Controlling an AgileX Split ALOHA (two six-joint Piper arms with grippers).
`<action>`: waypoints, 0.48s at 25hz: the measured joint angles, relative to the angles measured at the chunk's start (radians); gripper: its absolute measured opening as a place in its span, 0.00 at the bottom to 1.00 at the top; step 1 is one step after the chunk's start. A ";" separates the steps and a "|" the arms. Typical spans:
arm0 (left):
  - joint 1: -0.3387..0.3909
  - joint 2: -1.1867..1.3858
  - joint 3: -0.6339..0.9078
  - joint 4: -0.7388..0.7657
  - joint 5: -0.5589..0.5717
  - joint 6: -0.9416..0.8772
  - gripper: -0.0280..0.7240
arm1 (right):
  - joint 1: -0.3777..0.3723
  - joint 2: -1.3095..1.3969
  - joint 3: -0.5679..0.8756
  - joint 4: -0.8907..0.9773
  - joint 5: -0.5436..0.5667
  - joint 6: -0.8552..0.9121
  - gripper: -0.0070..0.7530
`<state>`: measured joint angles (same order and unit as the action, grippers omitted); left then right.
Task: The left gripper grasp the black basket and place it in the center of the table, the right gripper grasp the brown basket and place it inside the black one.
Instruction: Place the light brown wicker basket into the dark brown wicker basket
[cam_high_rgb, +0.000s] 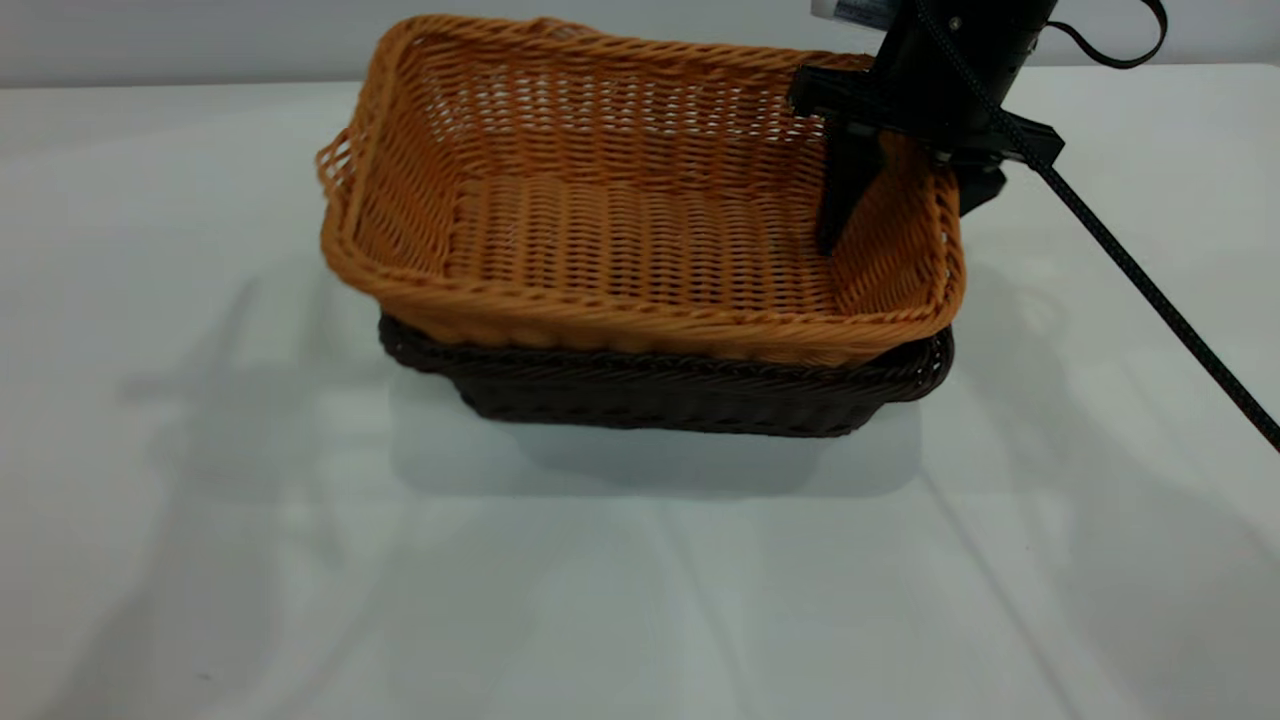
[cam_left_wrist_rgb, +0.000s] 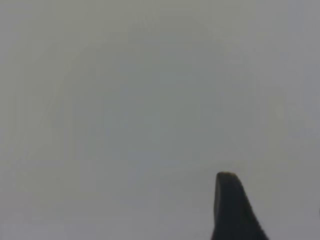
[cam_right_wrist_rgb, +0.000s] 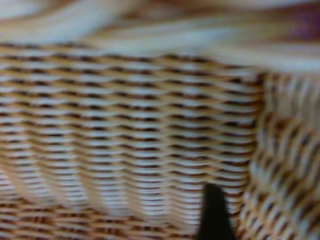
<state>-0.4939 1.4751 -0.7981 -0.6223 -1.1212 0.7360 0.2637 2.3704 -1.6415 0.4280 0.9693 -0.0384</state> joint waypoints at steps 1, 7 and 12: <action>0.000 0.000 0.000 0.000 0.000 0.000 0.53 | 0.000 0.000 -0.002 0.006 0.012 0.002 0.67; 0.000 0.000 0.000 0.000 0.000 0.000 0.53 | 0.000 0.004 -0.070 -0.011 0.145 0.002 0.83; 0.000 0.000 0.000 0.000 0.001 -0.001 0.53 | 0.000 0.005 -0.164 -0.063 0.228 0.011 0.77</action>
<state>-0.4939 1.4751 -0.7981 -0.6223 -1.1203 0.7348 0.2637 2.3750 -1.8053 0.3648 1.1976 -0.0278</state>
